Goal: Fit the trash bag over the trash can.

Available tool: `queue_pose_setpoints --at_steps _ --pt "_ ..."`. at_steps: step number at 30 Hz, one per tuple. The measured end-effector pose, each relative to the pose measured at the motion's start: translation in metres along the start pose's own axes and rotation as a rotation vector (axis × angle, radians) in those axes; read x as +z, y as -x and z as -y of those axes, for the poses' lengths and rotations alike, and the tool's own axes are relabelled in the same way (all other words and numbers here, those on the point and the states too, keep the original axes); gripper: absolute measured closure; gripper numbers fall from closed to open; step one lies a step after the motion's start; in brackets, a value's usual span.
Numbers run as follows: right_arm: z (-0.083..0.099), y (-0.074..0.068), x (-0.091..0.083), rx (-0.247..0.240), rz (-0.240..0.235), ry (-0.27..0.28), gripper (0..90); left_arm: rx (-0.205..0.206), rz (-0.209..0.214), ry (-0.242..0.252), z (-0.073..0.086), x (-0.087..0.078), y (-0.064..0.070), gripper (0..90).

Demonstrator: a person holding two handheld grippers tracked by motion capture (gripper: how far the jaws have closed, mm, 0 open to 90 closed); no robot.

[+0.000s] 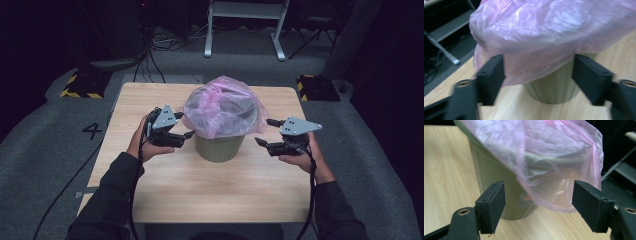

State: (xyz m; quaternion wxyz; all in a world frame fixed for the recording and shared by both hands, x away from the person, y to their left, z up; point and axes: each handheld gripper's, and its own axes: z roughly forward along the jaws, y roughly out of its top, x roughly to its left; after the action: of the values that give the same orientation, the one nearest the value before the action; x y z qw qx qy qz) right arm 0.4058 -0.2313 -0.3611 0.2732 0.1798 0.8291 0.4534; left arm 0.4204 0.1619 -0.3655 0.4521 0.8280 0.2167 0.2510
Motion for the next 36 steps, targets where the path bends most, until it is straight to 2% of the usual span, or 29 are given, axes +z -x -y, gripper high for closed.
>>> queue_pose_setpoints --at_steps 2,3,4,7,9,10,14,17,20,24,26,27,30,31,33,36 --pt "-0.002 -0.004 0.000 -0.004 0.010 0.011 29.2 0.012 -0.017 -0.004 0.000 0.001 -0.001 43.6" --pt "-0.003 -0.005 0.000 -0.018 0.034 0.012 36.7 0.011 -0.022 -0.003 0.000 0.002 -0.002 47.2" --pt "-0.003 -0.007 0.001 -0.033 0.037 0.017 49.6 0.017 -0.025 -0.003 0.000 0.001 -0.003 53.3" --pt "-0.005 -0.008 0.004 -0.056 0.042 0.004 78.0 0.020 -0.015 0.005 0.002 0.000 -0.004 73.7" --pt "-0.005 -0.010 0.005 -0.063 0.011 0.009 87.6 0.037 -0.023 0.001 0.003 0.000 -0.003 83.8" --pt "-0.004 -0.011 0.005 -0.066 -0.004 0.013 90.0 0.043 -0.014 0.002 0.004 0.000 -0.002 88.0" --pt "0.000 -0.019 0.007 -0.080 -0.056 0.005 90.0 0.077 0.030 -0.011 0.009 0.002 0.004 90.0" --pt "0.006 -0.022 0.012 -0.084 -0.083 -0.028 90.0 0.080 0.049 -0.029 0.017 0.006 0.008 90.0" --pt "0.016 -0.023 0.021 -0.075 -0.111 -0.064 90.0 0.062 0.062 -0.047 0.025 0.012 0.008 90.0" --pt "0.028 -0.019 0.035 -0.029 -0.142 -0.100 89.0 0.054 0.063 -0.059 0.030 0.019 0.007 90.0" --pt "0.031 -0.016 0.037 0.001 -0.138 -0.095 76.1 0.051 0.050 -0.052 0.029 0.020 0.007 90.0" --pt "0.031 -0.014 0.037 0.004 -0.150 -0.098 71.6 0.050 0.050 -0.050 0.029 0.021 0.006 90.0" --pt "0.028 -0.013 0.026 -0.006 -0.182 -0.067 50.3 0.044 0.038 -0.053 0.030 0.022 0.004 90.0" --pt "0.027 -0.013 0.022 -0.014 -0.185 -0.064 47.4 0.042 0.041 -0.053 0.030 0.022 0.004 90.0" --pt "0.022 -0.012 0.006 -0.027 -0.161 -0.032 41.5 0.037 0.031 -0.052 0.030 0.023 0.003 90.0" --pt "0.017 -0.005 -0.019 -0.016 -0.154 0.038 39.4 0.036 0.031 -0.050 0.030 0.022 0.003 90.0"
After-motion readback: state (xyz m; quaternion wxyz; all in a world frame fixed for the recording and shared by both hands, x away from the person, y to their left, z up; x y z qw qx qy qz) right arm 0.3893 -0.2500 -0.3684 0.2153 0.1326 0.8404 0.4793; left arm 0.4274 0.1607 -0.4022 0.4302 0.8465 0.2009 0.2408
